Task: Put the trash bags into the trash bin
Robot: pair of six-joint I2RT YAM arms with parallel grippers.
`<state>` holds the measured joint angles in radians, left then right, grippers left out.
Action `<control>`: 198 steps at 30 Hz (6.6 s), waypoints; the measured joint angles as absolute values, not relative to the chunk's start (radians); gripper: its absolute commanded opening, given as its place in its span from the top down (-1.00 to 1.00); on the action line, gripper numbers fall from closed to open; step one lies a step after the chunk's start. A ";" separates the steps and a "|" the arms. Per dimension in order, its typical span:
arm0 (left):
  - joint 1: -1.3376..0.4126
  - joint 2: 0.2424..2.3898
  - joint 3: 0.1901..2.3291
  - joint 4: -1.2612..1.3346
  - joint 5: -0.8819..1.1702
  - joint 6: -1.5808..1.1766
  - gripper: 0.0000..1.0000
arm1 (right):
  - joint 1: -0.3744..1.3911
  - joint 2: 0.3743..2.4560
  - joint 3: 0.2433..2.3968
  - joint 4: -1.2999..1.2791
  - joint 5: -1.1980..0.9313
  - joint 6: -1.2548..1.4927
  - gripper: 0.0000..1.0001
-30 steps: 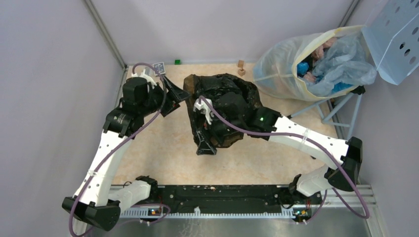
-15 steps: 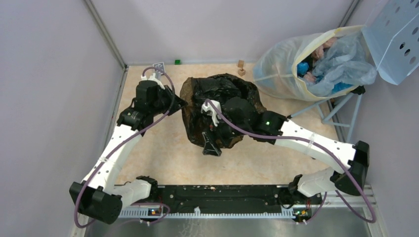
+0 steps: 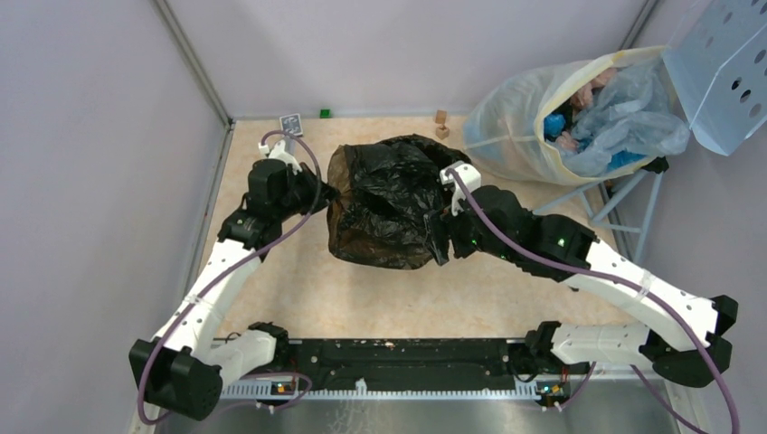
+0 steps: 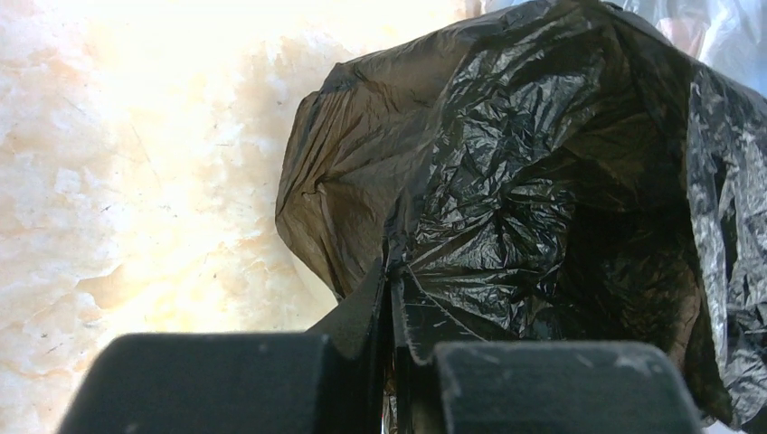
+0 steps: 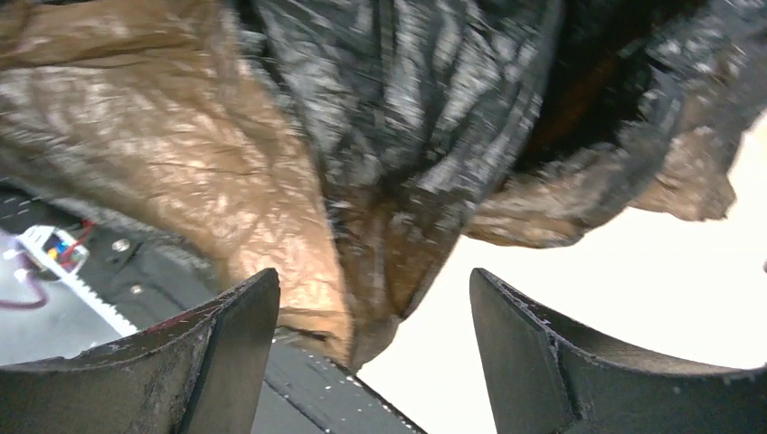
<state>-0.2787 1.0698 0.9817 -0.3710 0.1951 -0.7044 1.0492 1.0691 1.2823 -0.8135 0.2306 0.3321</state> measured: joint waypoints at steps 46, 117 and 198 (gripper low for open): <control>-0.275 0.876 0.715 0.012 -0.064 -0.635 0.94 | 0.735 0.883 1.005 -0.545 0.371 0.228 1.00; -0.271 1.164 0.869 -0.098 0.074 -0.596 0.82 | 0.682 1.670 1.982 -0.804 -0.089 -0.121 -0.56; -0.263 1.547 1.068 -0.158 0.273 -0.581 1.00 | 0.365 2.108 2.360 -1.057 -0.130 0.080 -0.08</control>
